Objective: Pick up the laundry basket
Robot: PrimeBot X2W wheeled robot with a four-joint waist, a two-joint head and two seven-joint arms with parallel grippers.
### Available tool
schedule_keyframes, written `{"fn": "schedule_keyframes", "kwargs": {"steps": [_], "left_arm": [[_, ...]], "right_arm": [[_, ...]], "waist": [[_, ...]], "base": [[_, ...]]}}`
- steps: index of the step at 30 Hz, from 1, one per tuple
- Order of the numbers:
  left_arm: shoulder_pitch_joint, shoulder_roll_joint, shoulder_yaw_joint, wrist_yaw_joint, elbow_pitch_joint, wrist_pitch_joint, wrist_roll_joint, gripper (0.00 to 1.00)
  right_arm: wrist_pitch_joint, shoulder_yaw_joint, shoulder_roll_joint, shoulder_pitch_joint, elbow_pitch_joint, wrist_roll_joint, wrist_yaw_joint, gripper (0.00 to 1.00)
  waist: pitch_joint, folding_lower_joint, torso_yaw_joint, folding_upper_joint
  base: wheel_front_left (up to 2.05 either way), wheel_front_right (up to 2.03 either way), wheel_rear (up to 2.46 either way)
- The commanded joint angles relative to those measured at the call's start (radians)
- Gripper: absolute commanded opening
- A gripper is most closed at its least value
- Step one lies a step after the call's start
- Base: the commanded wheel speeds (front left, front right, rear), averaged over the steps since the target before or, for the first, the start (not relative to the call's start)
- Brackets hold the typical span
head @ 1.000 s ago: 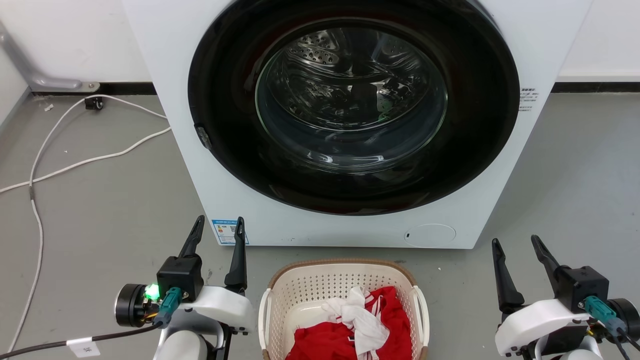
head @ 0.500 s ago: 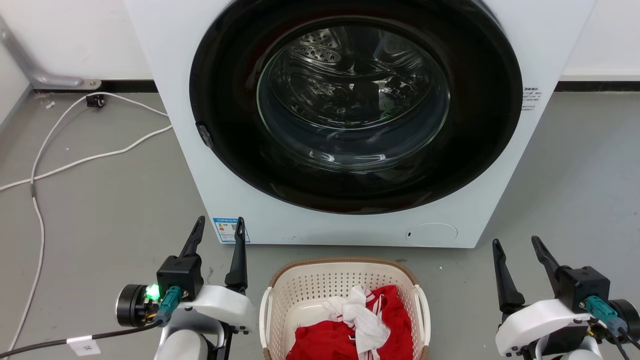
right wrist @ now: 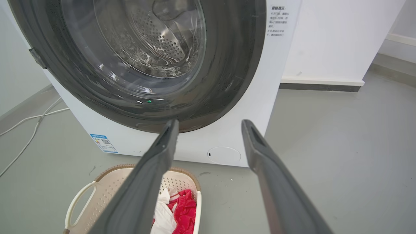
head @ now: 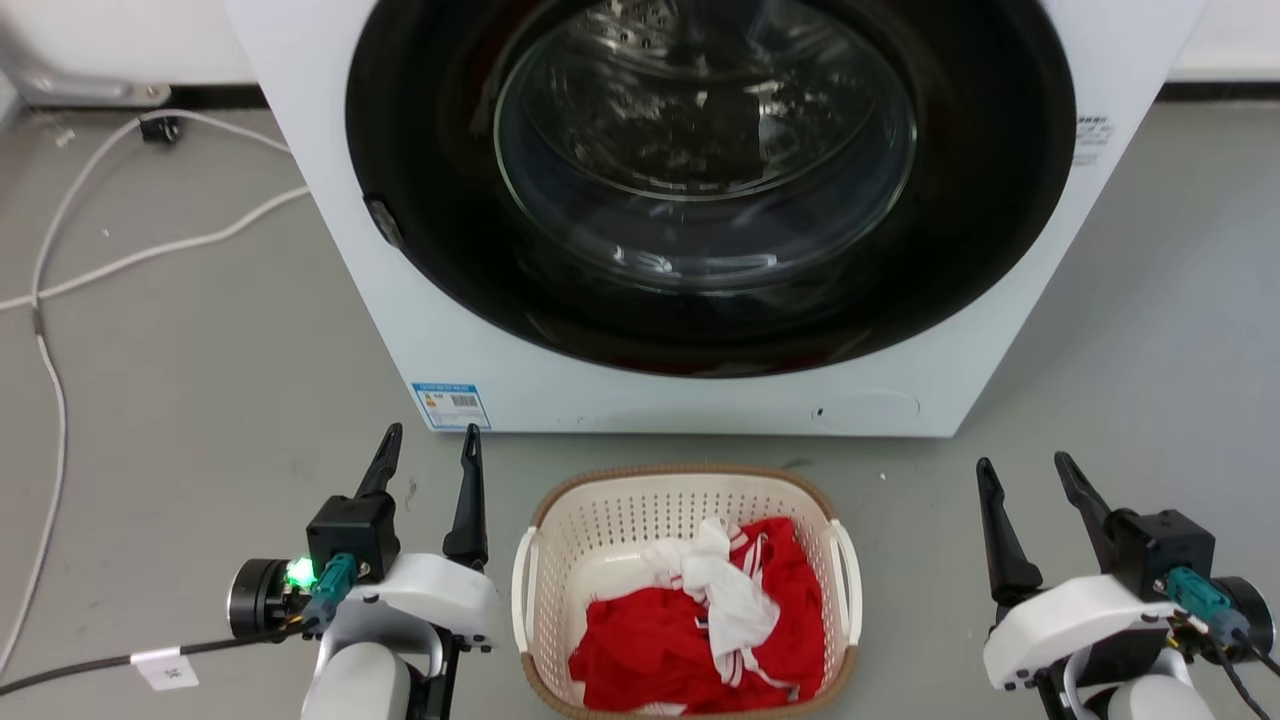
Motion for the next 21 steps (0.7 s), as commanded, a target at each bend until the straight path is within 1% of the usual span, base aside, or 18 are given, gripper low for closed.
{"fn": "schedule_keyframes", "kwargs": {"steps": [1,6,10,16,21], "left_arm": [[-0.020,0.001,0.005,-0.002,0.016,-0.003,-0.008,1.00],[-0.067,0.001,0.020,-0.013,0.097,-0.003,-0.023,1.00],[-0.123,0.009,0.030,-0.027,0.175,-0.003,-0.037,1.00],[-0.219,0.020,0.044,-0.043,0.299,-0.003,-0.055,1.00],[-0.321,0.037,0.042,-0.072,0.418,0.012,-0.077,1.00]], "right_arm": [[-0.001,0.002,0.002,-0.020,0.007,0.004,0.000,1.00],[0.004,0.014,0.002,-0.068,0.050,0.022,0.000,1.00],[0.001,0.029,0.002,-0.120,0.113,0.035,0.000,1.00],[0.004,0.059,0.002,-0.218,0.240,0.058,0.000,1.00],[0.020,0.092,0.002,-0.321,0.364,0.080,0.000,1.00]], "waist": [[0.043,0.0000,-0.007,0.0000],[0.142,0.0000,-0.018,0.0000],[0.226,0.0000,-0.029,0.0000],[0.336,0.0000,-0.044,0.0000],[0.418,0.0000,-0.054,0.0000]], "base": [[0.00,0.00,0.00],[0.00,0.00,0.00],[0.00,0.00,0.00],[0.00,0.00,0.00],[0.00,0.00,0.00]]}}
